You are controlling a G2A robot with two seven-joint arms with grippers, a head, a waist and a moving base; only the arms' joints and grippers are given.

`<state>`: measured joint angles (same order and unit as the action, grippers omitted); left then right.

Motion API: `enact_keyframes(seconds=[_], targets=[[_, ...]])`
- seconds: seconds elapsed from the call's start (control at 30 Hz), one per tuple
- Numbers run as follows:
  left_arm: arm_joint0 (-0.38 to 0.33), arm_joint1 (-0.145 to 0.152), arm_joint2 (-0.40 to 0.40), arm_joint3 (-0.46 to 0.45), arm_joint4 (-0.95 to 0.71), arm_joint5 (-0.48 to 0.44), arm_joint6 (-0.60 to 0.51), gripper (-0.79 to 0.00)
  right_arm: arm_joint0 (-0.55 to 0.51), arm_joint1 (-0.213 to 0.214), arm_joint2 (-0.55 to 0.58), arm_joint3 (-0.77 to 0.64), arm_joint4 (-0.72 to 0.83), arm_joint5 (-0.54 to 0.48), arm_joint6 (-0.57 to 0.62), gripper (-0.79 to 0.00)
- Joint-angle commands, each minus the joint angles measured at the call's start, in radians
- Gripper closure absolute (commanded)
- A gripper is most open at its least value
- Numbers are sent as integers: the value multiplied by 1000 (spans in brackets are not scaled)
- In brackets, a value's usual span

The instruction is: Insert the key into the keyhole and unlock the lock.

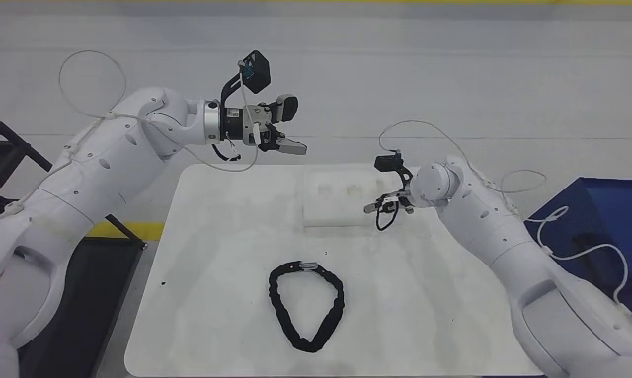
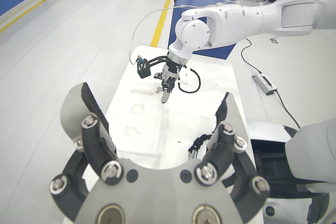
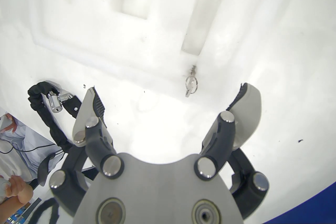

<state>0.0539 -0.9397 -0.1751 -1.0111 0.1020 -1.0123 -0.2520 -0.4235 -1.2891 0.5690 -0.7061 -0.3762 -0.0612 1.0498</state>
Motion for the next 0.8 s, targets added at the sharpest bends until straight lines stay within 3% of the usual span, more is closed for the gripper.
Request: enact_keyframes(seconds=[0.0, 0.1, 0.27, 0.77], targets=[[0, 0, 0, 0, 0, 0, 0, -785, -5, 2, 2, -15, -11, 13, 18, -610], [0, 0, 0, 0, 0, 0, 0, -785, -13, 4, 9, -28, -17, 27, 25, -419], [0, 0, 0, 0, 0, 0, 0, -785, -19, 5, 22, -15, -28, 39, 14, -314], [0, 0, 0, 0, 0, 0, 0, -785, -25, -20, 29, 40, -69, 94, -62, -188]])
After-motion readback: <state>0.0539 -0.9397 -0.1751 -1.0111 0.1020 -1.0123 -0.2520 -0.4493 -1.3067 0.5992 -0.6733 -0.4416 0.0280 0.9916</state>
